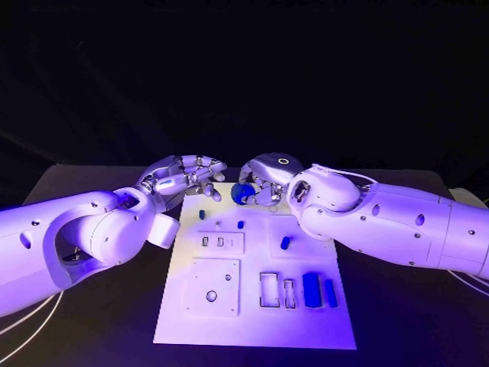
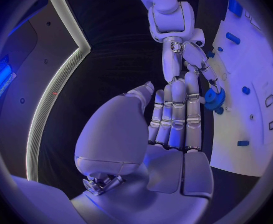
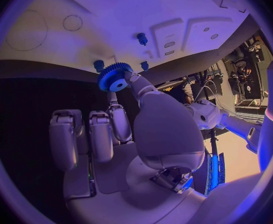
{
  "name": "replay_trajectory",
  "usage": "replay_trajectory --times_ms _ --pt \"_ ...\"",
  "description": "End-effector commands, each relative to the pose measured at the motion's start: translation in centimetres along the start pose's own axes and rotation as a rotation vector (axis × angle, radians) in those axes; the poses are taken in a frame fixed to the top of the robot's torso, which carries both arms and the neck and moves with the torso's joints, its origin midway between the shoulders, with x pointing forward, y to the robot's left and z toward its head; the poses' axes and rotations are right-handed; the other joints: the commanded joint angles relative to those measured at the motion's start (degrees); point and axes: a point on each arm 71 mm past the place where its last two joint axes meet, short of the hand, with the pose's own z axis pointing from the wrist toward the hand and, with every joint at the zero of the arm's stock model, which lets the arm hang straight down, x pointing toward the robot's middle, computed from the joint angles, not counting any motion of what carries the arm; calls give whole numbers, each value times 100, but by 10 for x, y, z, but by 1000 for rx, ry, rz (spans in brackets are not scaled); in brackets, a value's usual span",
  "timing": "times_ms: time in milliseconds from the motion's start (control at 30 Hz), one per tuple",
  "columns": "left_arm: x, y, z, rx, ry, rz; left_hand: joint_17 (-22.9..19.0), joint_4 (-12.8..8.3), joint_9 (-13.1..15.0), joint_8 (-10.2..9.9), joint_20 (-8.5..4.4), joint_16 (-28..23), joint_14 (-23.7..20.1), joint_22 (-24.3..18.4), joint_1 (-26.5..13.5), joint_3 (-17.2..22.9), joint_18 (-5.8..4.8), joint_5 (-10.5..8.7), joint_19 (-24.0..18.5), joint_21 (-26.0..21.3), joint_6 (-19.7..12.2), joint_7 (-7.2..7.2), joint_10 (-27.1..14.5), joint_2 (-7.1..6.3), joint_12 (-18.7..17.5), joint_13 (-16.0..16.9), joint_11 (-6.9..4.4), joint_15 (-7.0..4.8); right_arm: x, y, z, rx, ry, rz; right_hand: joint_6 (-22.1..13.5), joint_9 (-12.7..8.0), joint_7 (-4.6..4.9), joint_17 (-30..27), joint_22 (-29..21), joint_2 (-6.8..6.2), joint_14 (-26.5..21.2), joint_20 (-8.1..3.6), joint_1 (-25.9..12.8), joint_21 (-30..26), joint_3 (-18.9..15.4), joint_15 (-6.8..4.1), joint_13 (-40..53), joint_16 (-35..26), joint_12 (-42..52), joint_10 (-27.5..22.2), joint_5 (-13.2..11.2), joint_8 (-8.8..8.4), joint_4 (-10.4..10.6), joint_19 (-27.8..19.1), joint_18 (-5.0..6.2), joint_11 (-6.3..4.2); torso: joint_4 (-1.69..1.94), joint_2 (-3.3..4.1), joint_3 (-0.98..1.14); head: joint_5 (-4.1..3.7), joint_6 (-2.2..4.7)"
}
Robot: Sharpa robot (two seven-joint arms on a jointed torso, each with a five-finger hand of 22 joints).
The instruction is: Assemble the parts on the task board
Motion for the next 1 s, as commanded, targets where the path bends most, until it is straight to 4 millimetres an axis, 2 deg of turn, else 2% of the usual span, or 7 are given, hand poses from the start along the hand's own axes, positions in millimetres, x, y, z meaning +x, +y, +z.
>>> replay_trajectory --times_ms 33,267,367,500,633,1000 --pt "2 -1 1 5 18 -8 -6 -26 -5 -27 10 -33 40 -9 25 -2 24 3 -21 37 -23 9 -6 -20 -32 -6 27 3 3 3 5 -1 -9 -21 45 2 -5 1265 1030 -2 525 -43 -40 15 39 -32 135 12 -23 -4 -22 -21 3 234 -69 -14 -7 1 7 15 -12" --pt "3 -1 1 4 21 -9 -6 -26 -5 -27 10 -33 40 -9 25 -2 24 3 -21 37 -23 9 -6 -20 -32 -6 27 3 13 8 11 -6 12 -19 43 -1 -4 1253 1021 -2 522 -43 -45 7 47 -32 142 4 -19 2 -23 -26 5 226 -66 -13 -3 4 6 38 -23" --pt "3 -1 1 4 21 -9 -6 -26 -5 -27 10 -33 40 -9 25 -2 24 3 -21 37 -23 9 -6 -20 -32 -6 27 3 17 9 12 -6 17 -15 40 -3 -2 1240 1010 -2 519 -43 -50 -1 57 -31 131 -5 -29 -8 -24 -33 6 218 -63 -12 -22 2 14 44 -37" --pt "4 -1 1 4 22 -9 -10 -23 -15 -29 12 -33 42 -10 16 3 24 2 -22 39 -19 11 1 -11 -39 -22 29 5 22 9 13 -1 20 -12 39 -4 -1 1236 1007 -2 518 -43 -51 -3 59 -31 126 -7 -34 -13 -24 -35 6 215 -62 -11 -16 -2 11 38 -32" --pt "4 -1 0 4 24 -10 -10 -23 -15 -29 12 -33 42 -10 16 3 24 2 -22 39 -19 11 1 -11 -39 -22 29 5 24 8 15 3 23 -13 37 -6 0 1224 999 -2 515 -44 -57 -9 70 -30 122 -15 -38 -17 -26 -42 7 209 -60 -10 -10 1 12 42 -54" --pt "5 -1 0 4 25 -10 -10 -23 -15 -29 12 -33 42 -10 16 3 24 2 -22 39 -19 11 1 -11 -39 -22 29 5 28 9 19 12 23 -15 31 -12 4 1223 987 0 514 -43 -64 -19 97 -28 116 -16 -47 -24 -29 -58 7 199 -56 -7 -15 -2 15 44 -71"
